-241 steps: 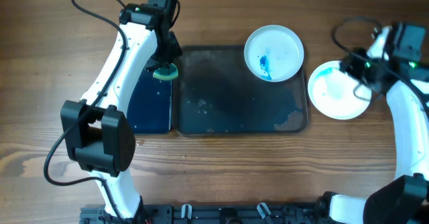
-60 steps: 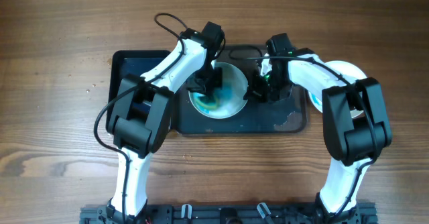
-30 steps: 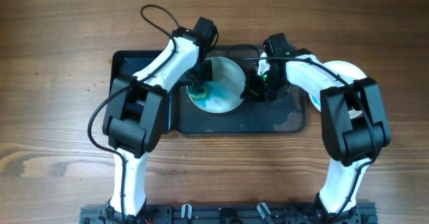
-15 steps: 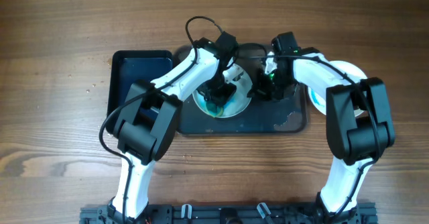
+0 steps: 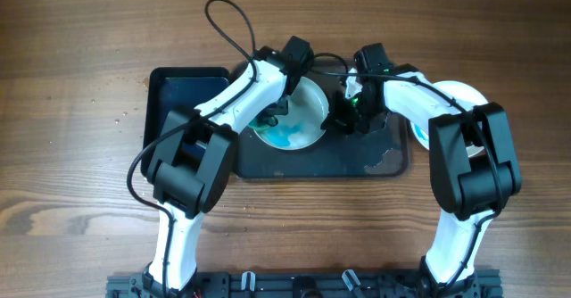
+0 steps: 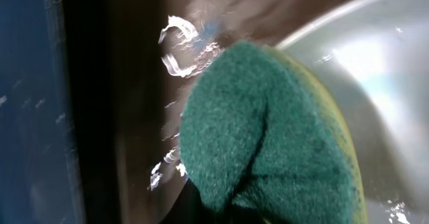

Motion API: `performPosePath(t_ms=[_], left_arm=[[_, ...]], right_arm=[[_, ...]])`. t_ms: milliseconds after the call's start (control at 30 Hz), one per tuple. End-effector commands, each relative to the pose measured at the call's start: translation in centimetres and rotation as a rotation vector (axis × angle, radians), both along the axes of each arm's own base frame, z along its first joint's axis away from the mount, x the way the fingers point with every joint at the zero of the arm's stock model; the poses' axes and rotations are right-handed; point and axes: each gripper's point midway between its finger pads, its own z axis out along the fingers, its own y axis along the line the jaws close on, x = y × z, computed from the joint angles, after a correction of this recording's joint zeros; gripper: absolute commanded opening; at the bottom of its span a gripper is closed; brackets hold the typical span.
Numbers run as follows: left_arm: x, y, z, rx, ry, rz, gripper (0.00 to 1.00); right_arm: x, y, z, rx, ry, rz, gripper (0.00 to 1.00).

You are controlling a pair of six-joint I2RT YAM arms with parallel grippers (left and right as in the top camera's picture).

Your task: Clean dirty plates on tray and stack at the side

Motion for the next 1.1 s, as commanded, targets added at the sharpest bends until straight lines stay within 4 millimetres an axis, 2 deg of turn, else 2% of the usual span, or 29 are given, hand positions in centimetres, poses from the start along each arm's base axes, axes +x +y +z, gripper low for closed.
performPosePath(t_ms=[0,167,233,367,433,567,633,733,867,933,1033,1067], left_arm=[[2.9,4.4,5.1,0.068,-0.196,0.186,0.04],[2.8,3.8,8.9,-0.123,-0.219,0.222,0.04],[2.5,3.4,9.8,-0.213,-0.204,0.235,0.04],[2.1,2.4,9.6,-0.379,-0.129,0.259,0.04],[1.9,2.1,9.3,-0.439,-0.095,0.272,0.04],[1.9,2.1,9.3,-0.460,-0.087,0.279,0.04],[1.9,2.1,9.3,-0.460,-0.087,0.279,0.04],[1.9,2.1,9.3,-0.460,-0.087,0.279,0.04],[1.9,2.1,9.3,-0.460,-0.086,0.279,0.04],[1.9,2.1,9.3,-0.459,-0.085,0.276,0.04],[1.9,2.1,9.3,-0.459,-0.085,0.276,0.04],[1.9,2.0,9.3,-0.459,-0.085,0.276,0.04]], right_arm=[[-0.2,-1.7,-1.3,-0.055,0.000,0.016,0.04],[1.2,-3.5,1.0,-0.169,-0.122,0.023,0.04],[1.9,-4.4,3.4,-0.224,-0.222,0.052,0.04],[2.6,-6.7,8.7,-0.397,-0.413,0.066,0.04],[2.5,-8.3,11.9,-0.536,-0.516,0.059,0.04],[1.3,-11.2,17.3,-0.837,-0.667,0.019,0.04],[0.6,-11.9,19.2,-0.959,-0.721,0.014,0.04],[-0.3,-12.2,21.6,-1.110,-0.793,0.008,0.04],[-1.3,-11.3,24.5,-1.268,-0.911,0.002,0.04],[-1.8,-10.9,26.5,-1.377,-0.985,-0.013,0.04],[-3.6,-10.0,30.9,-1.594,-1.142,-0.081,0.04],[-4.0,-9.7,31.8,-1.632,-1.175,-0.101,0.04]])
